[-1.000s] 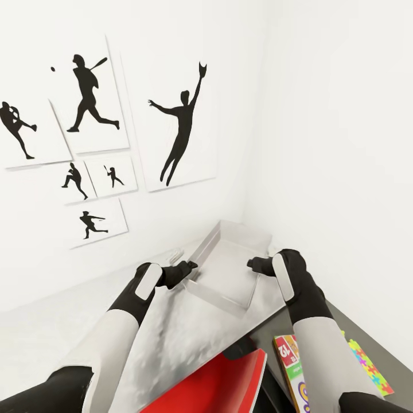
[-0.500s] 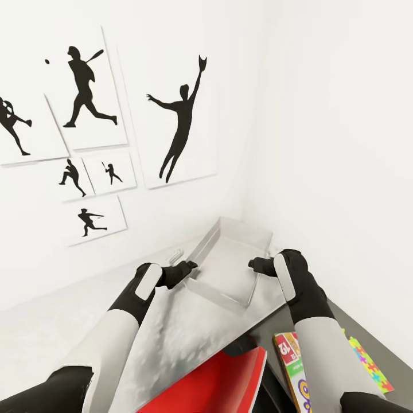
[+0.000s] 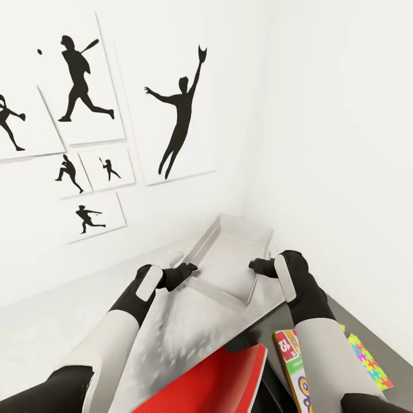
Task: Put all the toys in the child's room - the three board games (two on the bed and one on the table), the two jigsaw puzzles on the table, and the tennis ball on the table - inside the toy box on the table in the child's room.
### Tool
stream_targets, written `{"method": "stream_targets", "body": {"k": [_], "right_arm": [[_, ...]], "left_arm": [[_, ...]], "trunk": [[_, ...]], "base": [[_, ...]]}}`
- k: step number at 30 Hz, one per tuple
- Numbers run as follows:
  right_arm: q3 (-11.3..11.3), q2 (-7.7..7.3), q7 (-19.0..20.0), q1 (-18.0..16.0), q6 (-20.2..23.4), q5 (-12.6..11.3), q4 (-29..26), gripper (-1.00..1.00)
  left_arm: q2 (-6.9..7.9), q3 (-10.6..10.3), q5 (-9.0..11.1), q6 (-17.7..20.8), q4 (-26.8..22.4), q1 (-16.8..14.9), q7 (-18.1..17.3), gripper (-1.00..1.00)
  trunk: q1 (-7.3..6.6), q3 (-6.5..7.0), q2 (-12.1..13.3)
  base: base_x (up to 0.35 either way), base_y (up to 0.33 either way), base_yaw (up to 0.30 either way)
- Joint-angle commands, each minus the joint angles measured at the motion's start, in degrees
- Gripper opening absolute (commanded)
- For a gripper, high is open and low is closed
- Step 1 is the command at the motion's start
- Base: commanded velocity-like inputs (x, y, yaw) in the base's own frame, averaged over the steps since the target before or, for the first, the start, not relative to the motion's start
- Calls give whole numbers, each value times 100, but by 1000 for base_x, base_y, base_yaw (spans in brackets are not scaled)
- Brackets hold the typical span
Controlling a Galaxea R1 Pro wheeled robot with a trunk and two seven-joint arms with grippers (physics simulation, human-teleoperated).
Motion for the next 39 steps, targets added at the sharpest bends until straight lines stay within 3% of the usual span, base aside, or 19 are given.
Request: {"method": "stream_targets", "body": {"k": [1, 30, 35, 39], "right_arm": [[-13, 4, -51, -5, 11, -62, 1, 100], [-17, -16, -31, 29, -76, -72, 74, 100], [-31, -14, -27, 20, -368, -72, 485, 100], [-32, -13, -15, -29, -876, -61, 1196, 100]], "left_arm": [[-6, 26, 61, 28, -9, -5, 49, 100], [-6, 20, 61, 44, -1, -3, 40, 100], [-6, 21, 61, 57, -1, -4, 20, 100], [-6, 24, 61, 70, -1, -3, 15, 100]], "trunk": [[3, -21, -13], [3, -226, -13], [3, -234, -13], [3, -248, -13]], "base": [[0, 0, 0], [0, 0, 0], [0, 0, 0], [0, 0, 0]]}}
